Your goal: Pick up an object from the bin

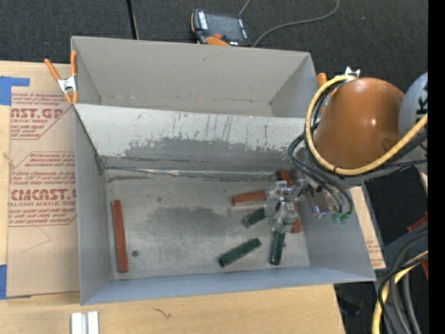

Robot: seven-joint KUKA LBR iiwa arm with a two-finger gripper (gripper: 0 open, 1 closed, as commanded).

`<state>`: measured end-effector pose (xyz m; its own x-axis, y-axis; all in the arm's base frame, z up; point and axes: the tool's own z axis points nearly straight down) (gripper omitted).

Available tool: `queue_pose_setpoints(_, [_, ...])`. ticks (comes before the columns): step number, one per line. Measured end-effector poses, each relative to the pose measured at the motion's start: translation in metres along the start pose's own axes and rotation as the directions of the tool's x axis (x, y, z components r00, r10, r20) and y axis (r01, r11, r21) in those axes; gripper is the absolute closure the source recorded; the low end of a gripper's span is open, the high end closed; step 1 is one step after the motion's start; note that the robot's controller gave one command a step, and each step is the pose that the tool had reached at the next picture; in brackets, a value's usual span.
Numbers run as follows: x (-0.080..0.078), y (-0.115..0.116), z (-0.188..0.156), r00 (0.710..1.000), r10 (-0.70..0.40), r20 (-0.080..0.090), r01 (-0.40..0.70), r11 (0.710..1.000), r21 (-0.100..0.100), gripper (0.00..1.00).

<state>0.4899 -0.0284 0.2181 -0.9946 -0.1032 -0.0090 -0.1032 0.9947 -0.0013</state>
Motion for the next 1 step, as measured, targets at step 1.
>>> queue_pose_setpoints(1, [0.0014, 0.0002, 0.0045, 1.000, 0.000, -0.007, 0.000, 1.000, -0.002, 0.00])
